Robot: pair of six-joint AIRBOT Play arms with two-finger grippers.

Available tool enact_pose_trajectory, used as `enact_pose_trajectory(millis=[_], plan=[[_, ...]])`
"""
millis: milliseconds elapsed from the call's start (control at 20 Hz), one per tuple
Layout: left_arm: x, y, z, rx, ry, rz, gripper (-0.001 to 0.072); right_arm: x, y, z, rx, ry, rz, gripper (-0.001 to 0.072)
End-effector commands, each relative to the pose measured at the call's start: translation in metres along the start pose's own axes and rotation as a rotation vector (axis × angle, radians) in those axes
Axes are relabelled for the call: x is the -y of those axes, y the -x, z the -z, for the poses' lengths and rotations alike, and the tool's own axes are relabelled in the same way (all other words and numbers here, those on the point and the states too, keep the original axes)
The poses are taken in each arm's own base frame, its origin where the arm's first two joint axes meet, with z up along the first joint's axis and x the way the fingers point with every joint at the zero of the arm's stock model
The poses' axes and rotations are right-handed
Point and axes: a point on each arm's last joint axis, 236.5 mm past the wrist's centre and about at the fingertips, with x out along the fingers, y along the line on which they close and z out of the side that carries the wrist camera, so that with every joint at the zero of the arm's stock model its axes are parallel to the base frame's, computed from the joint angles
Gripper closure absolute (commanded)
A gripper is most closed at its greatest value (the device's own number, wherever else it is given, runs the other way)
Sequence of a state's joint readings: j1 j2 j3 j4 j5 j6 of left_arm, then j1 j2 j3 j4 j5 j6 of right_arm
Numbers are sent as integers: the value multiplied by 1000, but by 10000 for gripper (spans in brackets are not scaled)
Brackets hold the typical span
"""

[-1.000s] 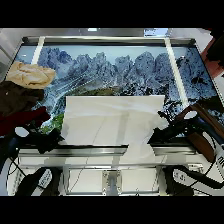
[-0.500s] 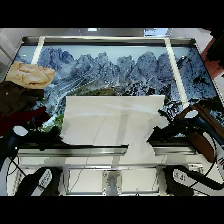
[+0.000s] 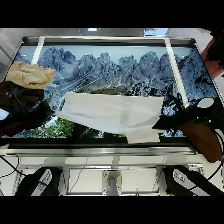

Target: Fold the shirts.

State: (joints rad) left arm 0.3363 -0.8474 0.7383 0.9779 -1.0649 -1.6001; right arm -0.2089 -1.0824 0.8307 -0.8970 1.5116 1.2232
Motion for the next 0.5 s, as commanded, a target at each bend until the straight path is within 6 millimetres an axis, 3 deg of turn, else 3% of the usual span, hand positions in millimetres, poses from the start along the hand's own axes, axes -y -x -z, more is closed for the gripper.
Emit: enact_pose_trajectory(millis=[0,200,350,450], plan=[[15,9,-31,97,-19,30,695,-7,31,-58,223,20,75,691],[34,-6,-69,153,17,99,695,-28,57,-115,377,74,87,692],[61,-35,-93,152,-87,94,695,-28,37,-144,349,66,80,692],[62,-64,-101,140,-169,27,695,-14,15,-160,339,38,90,692]])
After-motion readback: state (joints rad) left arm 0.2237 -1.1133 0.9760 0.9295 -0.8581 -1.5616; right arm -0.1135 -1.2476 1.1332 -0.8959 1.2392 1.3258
